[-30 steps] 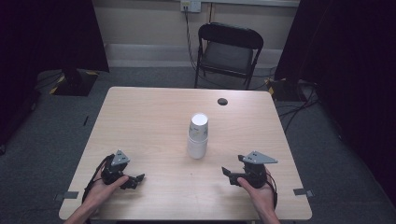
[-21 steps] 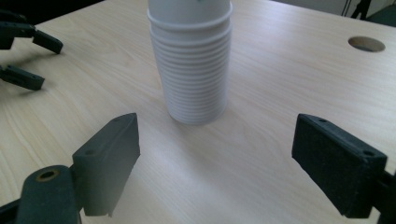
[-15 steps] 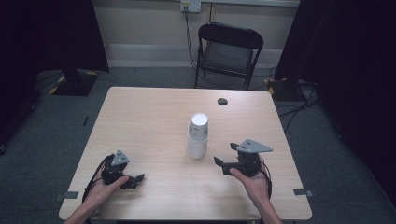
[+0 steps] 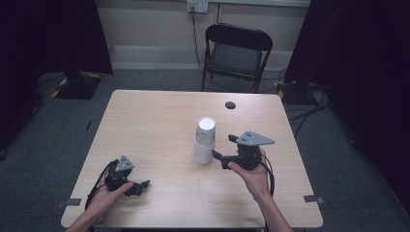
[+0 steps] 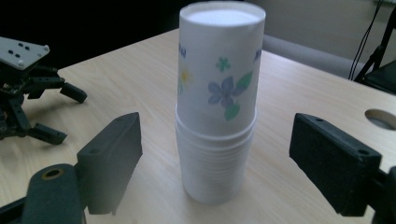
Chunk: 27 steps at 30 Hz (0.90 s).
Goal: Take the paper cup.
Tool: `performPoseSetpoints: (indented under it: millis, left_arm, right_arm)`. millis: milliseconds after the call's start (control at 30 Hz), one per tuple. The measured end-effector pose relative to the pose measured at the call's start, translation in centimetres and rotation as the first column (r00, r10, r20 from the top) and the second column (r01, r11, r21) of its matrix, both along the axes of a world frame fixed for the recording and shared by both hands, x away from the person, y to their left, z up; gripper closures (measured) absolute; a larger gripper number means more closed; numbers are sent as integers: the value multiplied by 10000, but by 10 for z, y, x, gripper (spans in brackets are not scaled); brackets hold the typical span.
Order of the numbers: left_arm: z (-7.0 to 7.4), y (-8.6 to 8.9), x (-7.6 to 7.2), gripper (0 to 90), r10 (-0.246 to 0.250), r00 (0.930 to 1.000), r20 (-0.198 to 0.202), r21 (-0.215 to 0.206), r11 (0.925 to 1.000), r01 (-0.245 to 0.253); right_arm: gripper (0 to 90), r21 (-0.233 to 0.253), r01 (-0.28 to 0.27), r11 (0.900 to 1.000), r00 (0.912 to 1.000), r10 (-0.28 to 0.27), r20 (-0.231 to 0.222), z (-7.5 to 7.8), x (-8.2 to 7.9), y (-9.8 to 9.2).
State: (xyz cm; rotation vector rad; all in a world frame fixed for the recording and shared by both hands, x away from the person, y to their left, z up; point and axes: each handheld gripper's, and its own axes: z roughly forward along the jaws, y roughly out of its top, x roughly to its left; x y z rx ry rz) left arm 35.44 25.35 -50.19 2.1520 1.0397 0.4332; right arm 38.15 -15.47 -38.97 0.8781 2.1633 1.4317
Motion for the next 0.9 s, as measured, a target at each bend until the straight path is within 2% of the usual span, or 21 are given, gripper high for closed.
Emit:
performPoseSetpoints:
  millis: [200,300,467,600,767,900]
  left_arm:
    - [0,0,0,0,2,10000,-1,-3,10000,-2]
    - [0,0,0,0,1,10000,0,0,10000,-1]
    - [0,0,0,0,0,10000,-1,0,10000,0]
    - [0,0,0,0,2,10000,1,2,10000,-2]
    - [0,0,0,0,1,10000,-1,0,10000,-1]
    - [0,0,0,0,3,10000,1,-4,10000,-3]
  right_arm:
    - [142,-44,-144,9999,9999,144,50,5,15,9]
    - [141,232,-229,9995,9996,226,164,8,21,11]
    - [143,238,-401,9989,9989,396,249,14,28,18]
    - [147,263,-444,9987,9988,438,234,14,35,25]
    - [158,26,-363,9993,9989,362,303,11,47,37]
    - [163,201,-292,9994,9992,286,292,9,55,40]
